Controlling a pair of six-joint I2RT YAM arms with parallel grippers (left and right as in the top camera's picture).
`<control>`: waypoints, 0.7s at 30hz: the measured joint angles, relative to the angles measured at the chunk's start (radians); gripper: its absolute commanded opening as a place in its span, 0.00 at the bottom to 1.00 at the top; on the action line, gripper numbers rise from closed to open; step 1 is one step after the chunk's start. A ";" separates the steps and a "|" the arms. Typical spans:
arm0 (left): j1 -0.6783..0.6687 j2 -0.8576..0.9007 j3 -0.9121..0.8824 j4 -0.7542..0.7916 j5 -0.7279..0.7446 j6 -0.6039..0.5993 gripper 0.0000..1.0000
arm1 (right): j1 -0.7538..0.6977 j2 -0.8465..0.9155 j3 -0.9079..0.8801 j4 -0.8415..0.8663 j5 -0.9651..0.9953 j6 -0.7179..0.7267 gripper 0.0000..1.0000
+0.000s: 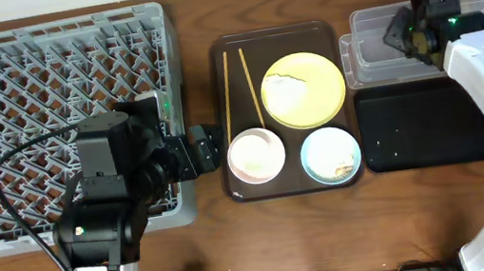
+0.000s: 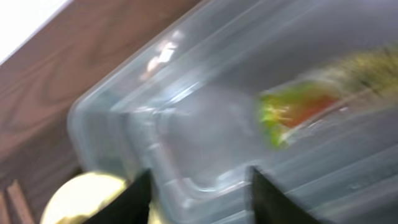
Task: Sort waste into correct bins and load items into the dishwasher
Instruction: 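Grasp the white tissue with the right gripper, drop it in the clear bin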
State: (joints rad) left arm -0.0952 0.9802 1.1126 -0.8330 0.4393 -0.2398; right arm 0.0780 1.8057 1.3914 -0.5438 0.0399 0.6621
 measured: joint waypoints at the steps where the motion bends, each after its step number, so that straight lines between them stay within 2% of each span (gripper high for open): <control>1: 0.000 0.000 0.000 0.000 0.000 0.000 0.98 | 0.003 -0.003 0.000 0.028 -0.045 -0.035 0.56; 4: 0.000 0.000 0.000 0.000 0.000 0.000 0.98 | 0.020 -0.033 0.000 0.051 -0.127 -0.122 0.54; 8: 0.000 0.000 0.000 0.000 0.000 0.000 0.98 | 0.121 -0.102 0.002 0.045 -0.222 -0.265 0.53; 11: 0.000 0.000 0.000 0.000 0.000 0.000 0.98 | 0.228 -0.110 0.002 0.038 -0.233 -0.359 0.64; 15: 0.000 0.000 0.000 0.000 0.000 0.000 0.98 | 0.389 -0.032 0.002 0.060 -0.156 -0.484 0.68; 21: 0.000 0.000 0.000 0.000 0.000 0.000 0.98 | 0.465 0.173 0.002 0.151 -0.052 -0.550 0.76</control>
State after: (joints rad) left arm -0.0952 0.9802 1.1126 -0.8330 0.4389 -0.2398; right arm 0.5430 1.9785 1.3937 -0.3927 -0.0124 0.1120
